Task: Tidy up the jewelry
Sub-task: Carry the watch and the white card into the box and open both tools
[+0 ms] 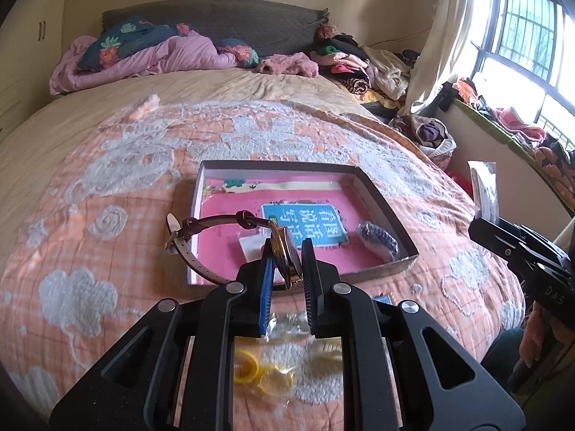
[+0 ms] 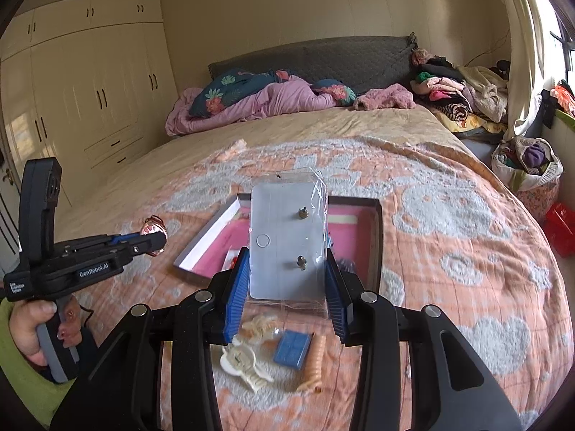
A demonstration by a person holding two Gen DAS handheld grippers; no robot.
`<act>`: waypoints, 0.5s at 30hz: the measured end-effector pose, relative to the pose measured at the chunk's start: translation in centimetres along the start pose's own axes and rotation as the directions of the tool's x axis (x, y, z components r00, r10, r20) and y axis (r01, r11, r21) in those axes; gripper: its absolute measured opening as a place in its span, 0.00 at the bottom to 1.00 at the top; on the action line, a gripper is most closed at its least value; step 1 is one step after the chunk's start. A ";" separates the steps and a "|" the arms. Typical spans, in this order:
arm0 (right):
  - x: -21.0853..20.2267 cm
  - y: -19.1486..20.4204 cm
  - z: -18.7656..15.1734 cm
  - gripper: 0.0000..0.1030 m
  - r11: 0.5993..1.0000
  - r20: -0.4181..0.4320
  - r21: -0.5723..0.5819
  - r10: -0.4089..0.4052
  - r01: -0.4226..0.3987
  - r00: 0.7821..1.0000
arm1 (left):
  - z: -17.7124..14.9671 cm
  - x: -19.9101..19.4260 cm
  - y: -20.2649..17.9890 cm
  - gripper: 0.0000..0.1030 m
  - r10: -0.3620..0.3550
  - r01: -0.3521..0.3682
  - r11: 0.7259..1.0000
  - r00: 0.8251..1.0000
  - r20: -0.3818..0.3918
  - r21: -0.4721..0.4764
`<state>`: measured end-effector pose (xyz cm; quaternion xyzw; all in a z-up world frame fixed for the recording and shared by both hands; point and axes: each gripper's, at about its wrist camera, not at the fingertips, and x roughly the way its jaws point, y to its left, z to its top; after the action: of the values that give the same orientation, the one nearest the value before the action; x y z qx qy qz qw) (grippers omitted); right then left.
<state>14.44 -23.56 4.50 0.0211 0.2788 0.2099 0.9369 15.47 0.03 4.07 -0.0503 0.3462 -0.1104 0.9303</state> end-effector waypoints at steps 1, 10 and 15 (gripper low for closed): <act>0.2 0.0 0.3 0.37 1.000 0.001 0.001 0.002 -0.002 1.000 | 0.1 0.2 0.0 0.08 -0.001 0.001 1.000 1.000 -0.001 0.000; 1.9 0.2 2.3 0.37 1.000 -0.001 0.000 0.000 0.000 1.000 | 1.7 1.7 0.1 0.08 -0.004 0.004 1.000 1.000 -0.007 -0.008; 3.3 0.3 3.1 0.37 1.000 -0.007 0.001 -0.001 0.001 1.000 | 3.0 3.1 0.4 0.08 -0.002 0.002 1.000 1.000 -0.012 -0.009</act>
<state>18.50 -21.65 5.46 0.0208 0.2822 0.2093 0.9360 19.83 -0.30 4.28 -0.0543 0.3522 -0.1102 0.9278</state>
